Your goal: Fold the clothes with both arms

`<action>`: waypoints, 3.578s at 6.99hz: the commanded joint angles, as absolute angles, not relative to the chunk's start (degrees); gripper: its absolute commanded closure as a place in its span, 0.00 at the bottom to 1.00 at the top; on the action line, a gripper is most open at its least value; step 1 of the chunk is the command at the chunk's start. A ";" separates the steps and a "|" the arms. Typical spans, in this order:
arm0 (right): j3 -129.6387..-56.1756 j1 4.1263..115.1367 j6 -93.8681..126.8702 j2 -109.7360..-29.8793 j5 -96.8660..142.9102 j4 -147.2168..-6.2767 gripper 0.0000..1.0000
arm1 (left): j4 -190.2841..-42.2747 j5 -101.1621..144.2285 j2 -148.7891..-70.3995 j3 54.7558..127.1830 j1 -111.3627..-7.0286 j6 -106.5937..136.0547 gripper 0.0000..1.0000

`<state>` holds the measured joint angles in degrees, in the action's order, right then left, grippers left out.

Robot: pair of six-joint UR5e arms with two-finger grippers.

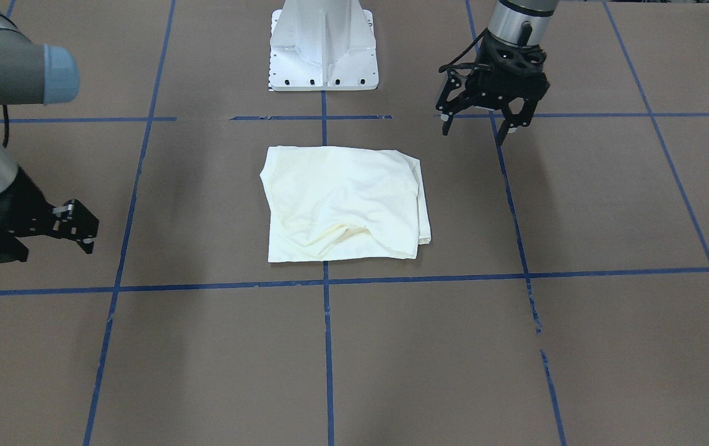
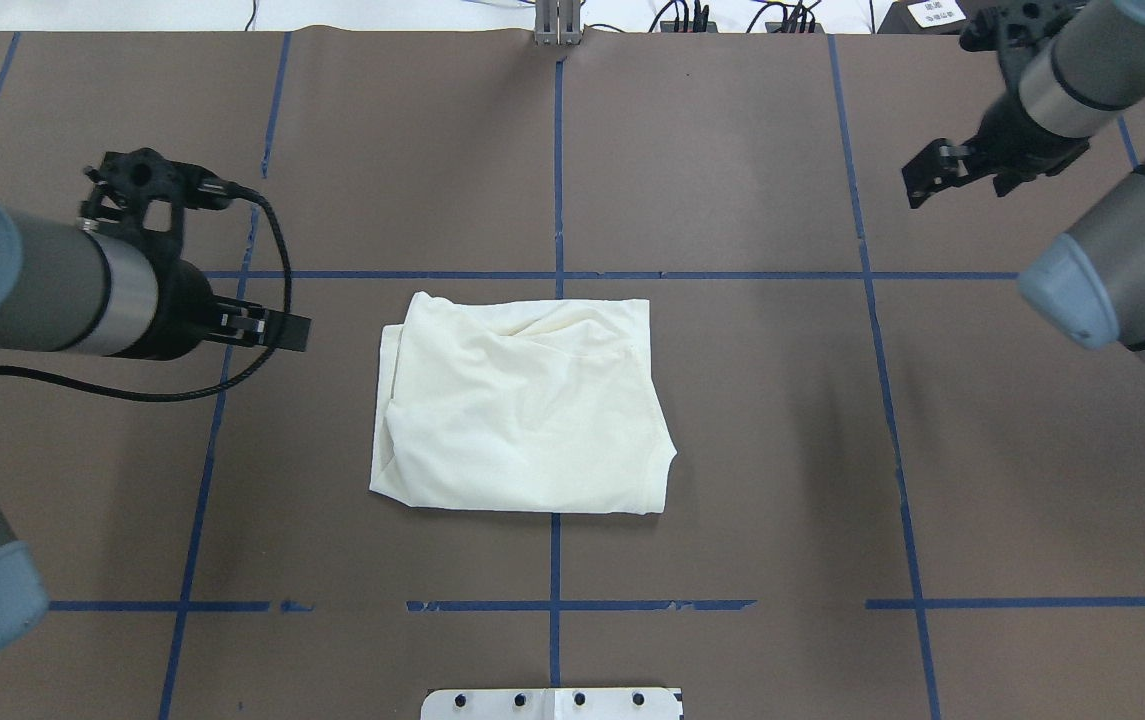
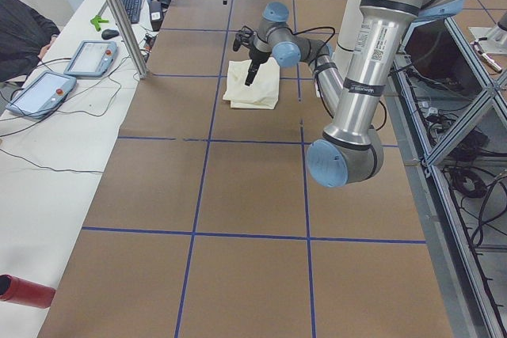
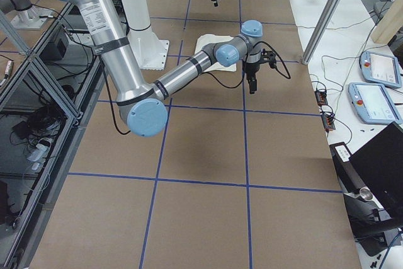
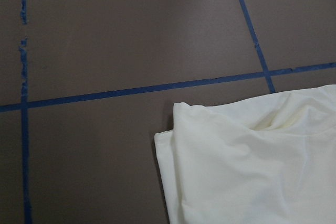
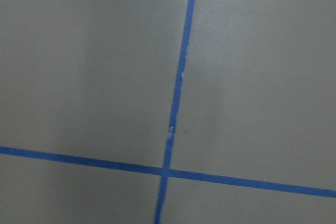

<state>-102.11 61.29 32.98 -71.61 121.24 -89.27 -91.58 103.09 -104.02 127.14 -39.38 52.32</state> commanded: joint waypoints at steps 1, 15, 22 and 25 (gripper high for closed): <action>-104.41 70.17 17.75 -83.45 126.87 -88.60 0.00 | -91.76 108.07 -96.36 129.19 -47.50 39.53 0.00; -104.85 86.92 -0.71 -101.87 130.08 -95.54 0.00 | -94.75 134.38 -75.33 100.11 -96.68 -21.36 0.00; -105.03 86.84 -0.70 -102.13 130.52 -95.36 0.00 | -96.59 134.82 -74.88 102.39 -91.23 -9.23 0.00; -106.16 86.92 -1.41 -101.95 130.17 -95.27 0.00 | -100.37 134.74 -75.59 102.30 -91.23 -9.32 0.00</action>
<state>-105.40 86.85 -1.30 -101.90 130.45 -95.29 -99.25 134.76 -75.45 102.18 -91.24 -9.31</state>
